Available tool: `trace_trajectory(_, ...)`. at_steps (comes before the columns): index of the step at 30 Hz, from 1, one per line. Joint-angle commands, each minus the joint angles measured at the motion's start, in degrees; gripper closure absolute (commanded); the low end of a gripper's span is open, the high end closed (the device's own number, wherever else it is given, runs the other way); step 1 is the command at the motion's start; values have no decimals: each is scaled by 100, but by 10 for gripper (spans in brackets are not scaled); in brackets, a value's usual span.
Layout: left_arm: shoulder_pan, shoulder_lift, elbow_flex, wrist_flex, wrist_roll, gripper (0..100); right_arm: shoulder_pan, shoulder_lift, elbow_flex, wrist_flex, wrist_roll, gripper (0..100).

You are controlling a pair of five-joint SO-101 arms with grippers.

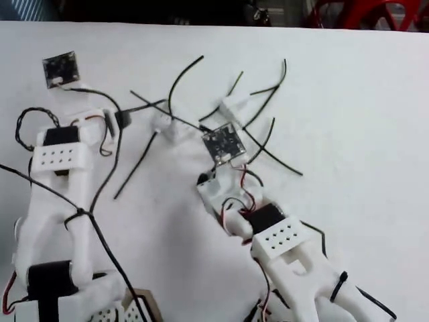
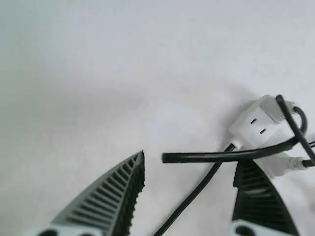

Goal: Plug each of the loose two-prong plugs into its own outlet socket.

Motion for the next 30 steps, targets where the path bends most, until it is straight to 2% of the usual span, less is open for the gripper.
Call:
trace_trajectory(1, -233, -374, -299, 9, 53, 707, -31, -13, 70, -400, 185, 980)
trace_trajectory(13, -242, -330, -316, 26, 53, 707, 48, 1218, -308, -637, 193, 980)
trace_trajectory(30, -251, -330, -308, 26, 53, 707, 224, 1226, -343, -646, 193, 980)
